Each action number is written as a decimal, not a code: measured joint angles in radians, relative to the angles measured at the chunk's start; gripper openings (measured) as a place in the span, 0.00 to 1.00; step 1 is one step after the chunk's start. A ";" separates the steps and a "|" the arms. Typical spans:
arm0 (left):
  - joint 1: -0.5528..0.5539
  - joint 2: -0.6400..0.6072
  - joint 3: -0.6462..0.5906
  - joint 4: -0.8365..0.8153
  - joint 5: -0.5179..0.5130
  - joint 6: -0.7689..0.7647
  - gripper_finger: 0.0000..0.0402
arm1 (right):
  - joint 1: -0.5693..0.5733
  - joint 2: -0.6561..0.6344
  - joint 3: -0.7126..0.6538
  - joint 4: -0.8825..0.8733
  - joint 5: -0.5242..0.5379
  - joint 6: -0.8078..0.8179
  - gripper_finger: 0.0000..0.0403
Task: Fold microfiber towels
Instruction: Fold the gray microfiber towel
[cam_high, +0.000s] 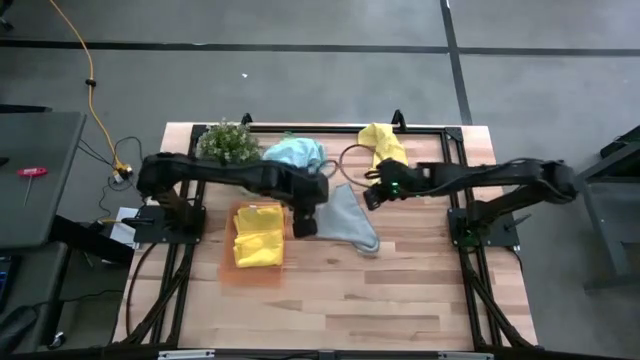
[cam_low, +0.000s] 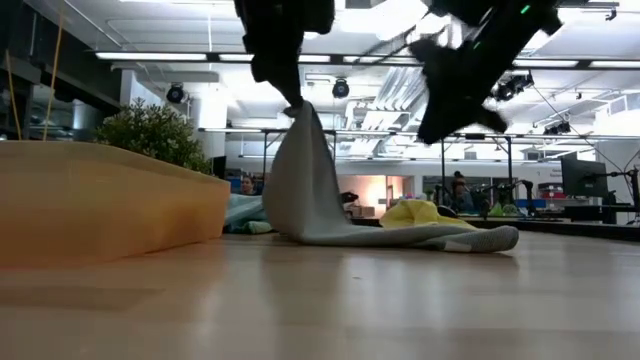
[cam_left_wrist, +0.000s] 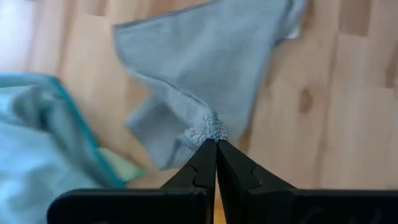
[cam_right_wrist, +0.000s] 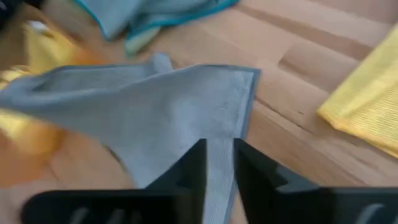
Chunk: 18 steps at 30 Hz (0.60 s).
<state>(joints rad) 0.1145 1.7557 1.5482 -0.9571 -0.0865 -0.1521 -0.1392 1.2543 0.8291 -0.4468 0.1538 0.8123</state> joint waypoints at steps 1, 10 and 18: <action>-0.014 0.009 -0.001 0.000 0.000 -0.014 0.00 | -0.009 0.040 0.000 0.028 -0.008 -0.013 0.21; -0.102 0.032 0.000 0.045 -0.001 -0.116 0.00 | -0.133 0.395 0.000 0.428 -0.092 -0.226 0.47; -0.125 0.028 0.000 0.032 -0.004 -0.159 0.00 | -0.186 0.519 0.000 0.492 -0.241 -0.484 0.49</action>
<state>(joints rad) -0.0101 1.7840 1.5478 -0.9253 -0.0902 -0.3110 -0.3247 1.7733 0.8291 0.0452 -0.0873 0.3282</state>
